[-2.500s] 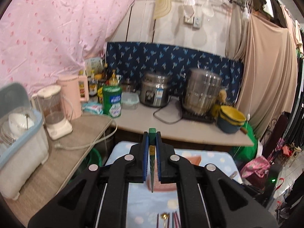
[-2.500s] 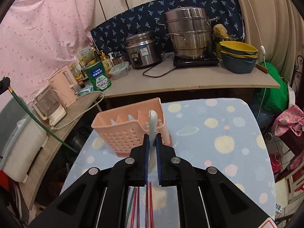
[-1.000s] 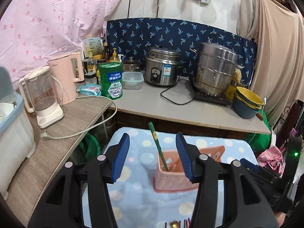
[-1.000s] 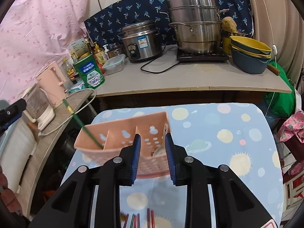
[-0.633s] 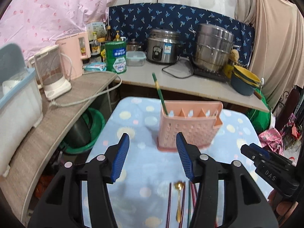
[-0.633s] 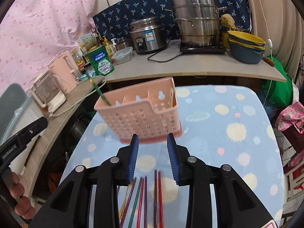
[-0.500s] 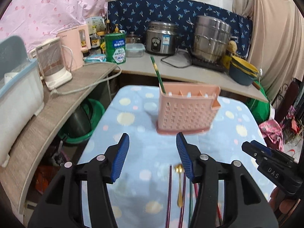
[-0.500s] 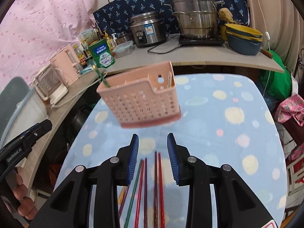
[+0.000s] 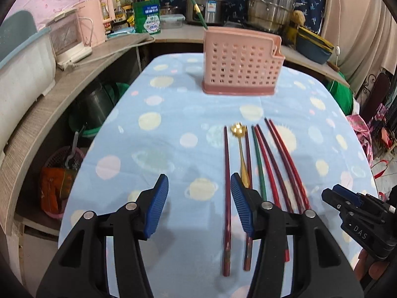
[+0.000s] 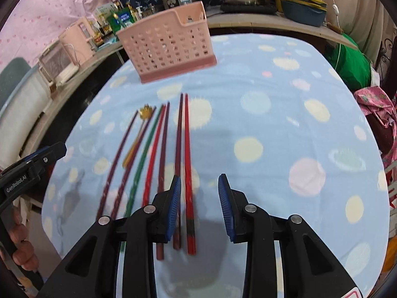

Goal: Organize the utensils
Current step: 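Bring both tools back down to the chopsticks on the table, then close right tool on a red chopstick while left tool closes on a dark red chopstick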

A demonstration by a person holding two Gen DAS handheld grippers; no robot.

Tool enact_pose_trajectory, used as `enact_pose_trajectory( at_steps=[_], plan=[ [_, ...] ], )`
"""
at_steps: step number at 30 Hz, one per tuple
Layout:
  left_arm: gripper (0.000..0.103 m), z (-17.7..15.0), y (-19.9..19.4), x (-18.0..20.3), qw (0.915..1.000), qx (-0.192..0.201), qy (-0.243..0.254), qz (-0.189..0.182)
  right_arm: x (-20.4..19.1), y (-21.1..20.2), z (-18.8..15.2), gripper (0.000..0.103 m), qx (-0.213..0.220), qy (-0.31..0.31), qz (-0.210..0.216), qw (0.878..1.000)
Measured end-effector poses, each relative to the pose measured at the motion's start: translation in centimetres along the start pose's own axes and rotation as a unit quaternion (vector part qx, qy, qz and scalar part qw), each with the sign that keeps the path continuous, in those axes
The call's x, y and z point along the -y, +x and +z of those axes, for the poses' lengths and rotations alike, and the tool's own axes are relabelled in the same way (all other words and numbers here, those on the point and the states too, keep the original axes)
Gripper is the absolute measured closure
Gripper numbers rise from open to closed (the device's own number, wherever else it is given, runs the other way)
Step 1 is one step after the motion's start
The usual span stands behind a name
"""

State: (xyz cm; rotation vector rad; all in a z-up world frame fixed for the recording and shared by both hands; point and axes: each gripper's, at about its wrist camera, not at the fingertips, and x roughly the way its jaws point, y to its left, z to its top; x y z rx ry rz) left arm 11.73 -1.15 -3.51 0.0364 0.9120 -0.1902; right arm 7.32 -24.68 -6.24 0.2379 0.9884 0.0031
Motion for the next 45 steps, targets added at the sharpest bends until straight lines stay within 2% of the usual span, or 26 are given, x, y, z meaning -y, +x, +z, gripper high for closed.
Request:
enact_pose_trajectory(
  at_steps=[10,26,45],
  plan=[
    [0.053,-3.8,1.4,0.2,0.9994,-0.036,0.003,-0.004,-0.6,1.2,-3.1,0.073,-0.022,-0.016,-0.011,1.0],
    [0.053,-5.7,1.9,0.2,0.9989,-0.046,0.004,-0.009,-1.4,1.6,-4.0,0.095,-0.016,-0.042,-0.04,0.998],
    [0.055,-7.3,3.0,0.8,0.9978,-0.06,0.003,-0.026,-1.3,1.1,-4.8,0.095,-0.009,-0.035,-0.038,0.999]
  ],
)
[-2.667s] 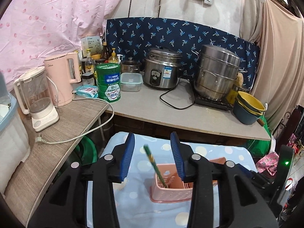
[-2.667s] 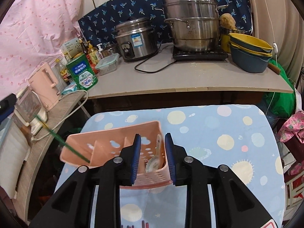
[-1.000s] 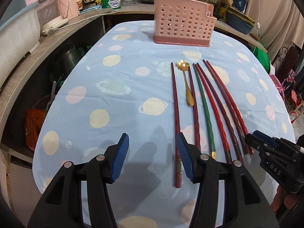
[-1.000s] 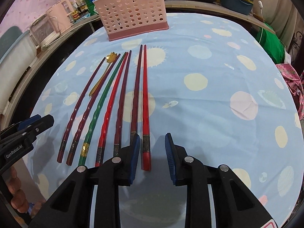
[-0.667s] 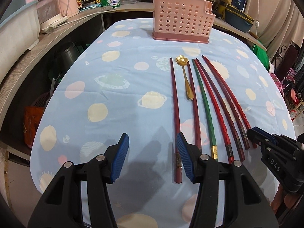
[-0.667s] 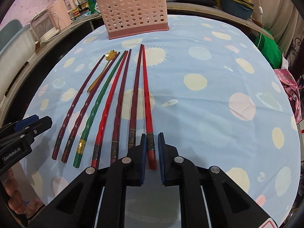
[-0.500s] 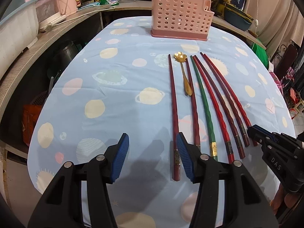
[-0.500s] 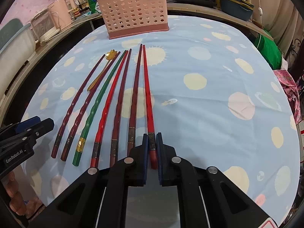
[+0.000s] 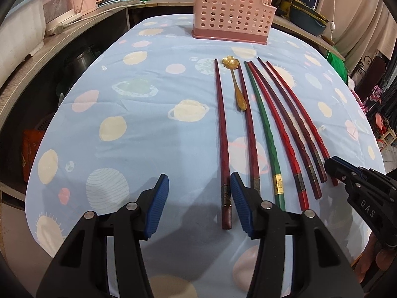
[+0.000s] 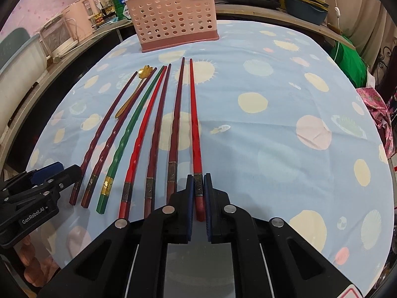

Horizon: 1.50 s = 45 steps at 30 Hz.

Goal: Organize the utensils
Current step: 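Close right tool on a red chopstick while left tool closes on a dark red chopstick, then lift both held chopsticks and carry them over the pink basket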

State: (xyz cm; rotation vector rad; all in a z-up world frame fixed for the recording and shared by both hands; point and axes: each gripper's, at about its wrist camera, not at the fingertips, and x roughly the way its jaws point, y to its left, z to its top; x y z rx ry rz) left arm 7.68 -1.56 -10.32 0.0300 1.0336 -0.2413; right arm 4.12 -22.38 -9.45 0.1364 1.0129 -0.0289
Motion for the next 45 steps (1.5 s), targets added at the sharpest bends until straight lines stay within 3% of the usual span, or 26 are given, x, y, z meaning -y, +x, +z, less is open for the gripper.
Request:
enact_pose_trajectory(
  at_steps=[10,14,16,17,30,45],
  plan=[
    [0.062,-0.4,0.2,0.5,0.9999,0.001,0.012,0.004,0.0,0.0,0.0,0.095,0.0,0.0,0.0,1.0],
    [0.08,-0.4,0.1,0.5,0.9999,-0.002,0.014,-0.003,0.0,-0.1,0.0,0.095,0.001,0.002,0.0,1.0],
    [0.093,-0.5,0.0,0.5,0.9999,-0.004,0.014,-0.005,0.1,-0.1,-0.1,0.096,0.001,0.004,0.003,1.0],
    [0.095,-0.6,0.0,0.5,0.9999,-0.005,0.013,-0.006,0.1,-0.1,-0.1,0.096,0.001,0.005,0.003,1.0],
    [0.096,0.4,-3.3,-0.1,0.9995,0.022,0.0,-0.02,0.2,-2.7,0.3,0.096,0.029,0.013,0.014,0.999],
    [0.096,7.8,-10.3,-1.0,0.992,0.119,-0.019,-0.038,1.6,-10.0,6.1,0.096,0.125,0.043,0.041,0.99]
  ],
)
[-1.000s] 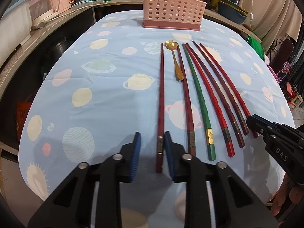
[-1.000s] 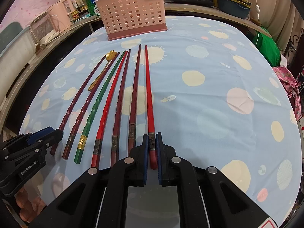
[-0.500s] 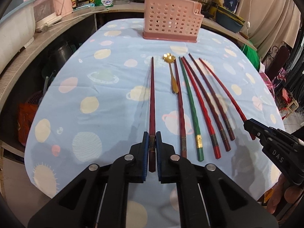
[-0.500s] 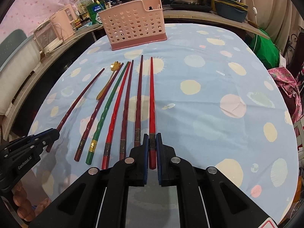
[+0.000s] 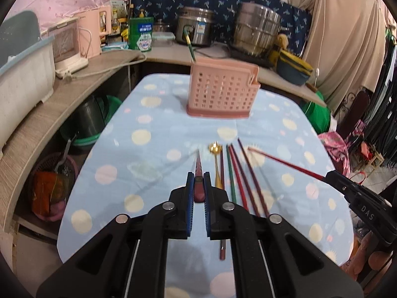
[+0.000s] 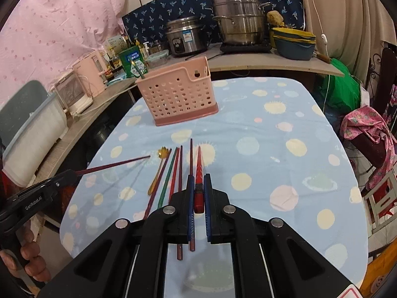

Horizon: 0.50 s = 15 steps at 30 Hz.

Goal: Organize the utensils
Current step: 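Lift both held chopsticks and carry them over the pink basket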

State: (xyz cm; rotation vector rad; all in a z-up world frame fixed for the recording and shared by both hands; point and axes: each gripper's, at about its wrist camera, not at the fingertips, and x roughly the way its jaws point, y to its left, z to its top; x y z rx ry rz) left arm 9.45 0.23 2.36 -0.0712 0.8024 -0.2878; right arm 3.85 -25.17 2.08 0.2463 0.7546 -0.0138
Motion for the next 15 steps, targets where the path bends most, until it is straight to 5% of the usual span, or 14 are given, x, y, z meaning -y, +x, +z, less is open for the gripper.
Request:
enact_pose_trajectory(
  at_steps=[15],
  plan=[
    [0.096,10.5,-0.9,0.8,0.997,0.076,0.0,-0.015,0.8,-0.6,8.9,0.096,0.074,0.007,0.016,0.997]
  ],
)
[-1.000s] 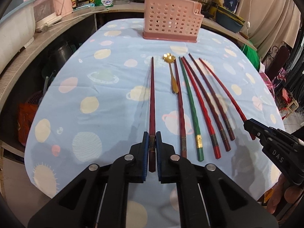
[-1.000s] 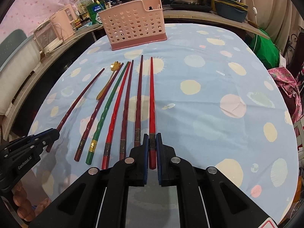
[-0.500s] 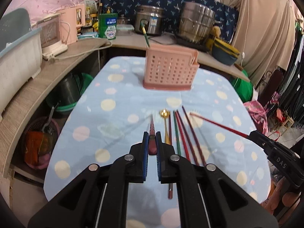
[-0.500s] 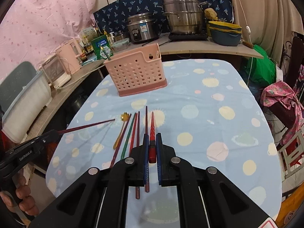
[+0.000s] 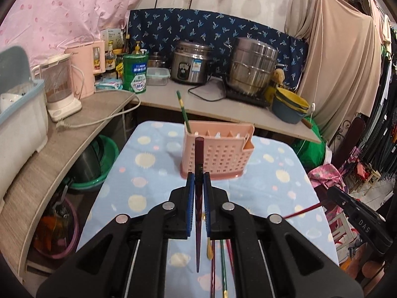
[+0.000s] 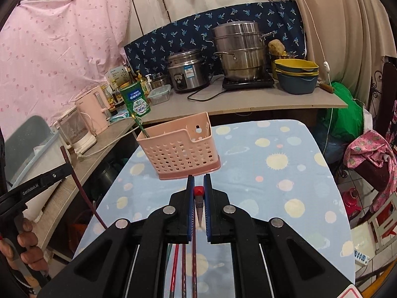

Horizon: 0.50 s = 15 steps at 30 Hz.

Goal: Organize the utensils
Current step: 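Lift both held chopsticks and carry them over the pink basket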

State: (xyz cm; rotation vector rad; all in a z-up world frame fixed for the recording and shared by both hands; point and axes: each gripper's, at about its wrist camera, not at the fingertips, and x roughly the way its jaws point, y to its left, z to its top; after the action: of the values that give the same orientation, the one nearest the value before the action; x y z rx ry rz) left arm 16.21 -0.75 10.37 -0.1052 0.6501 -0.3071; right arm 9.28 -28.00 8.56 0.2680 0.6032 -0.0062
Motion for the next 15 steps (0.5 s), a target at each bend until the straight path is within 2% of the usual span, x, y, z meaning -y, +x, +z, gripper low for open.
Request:
enact_pose_trajectory(
  at_steps=[6,15],
  plan=[
    [0.096,4.4,0.9,0.4,0.9995,0.027,-0.004,-0.013,0.0,1.0,4.4,0.096,0.034,0.002,0.008,0.999],
    [0.096,12.9,1.4,1.3,0.9951,0.098,-0.002,-0.014,-0.9,2.6,12.0,0.096,0.114,0.029,0.038,0.992]
  ],
)
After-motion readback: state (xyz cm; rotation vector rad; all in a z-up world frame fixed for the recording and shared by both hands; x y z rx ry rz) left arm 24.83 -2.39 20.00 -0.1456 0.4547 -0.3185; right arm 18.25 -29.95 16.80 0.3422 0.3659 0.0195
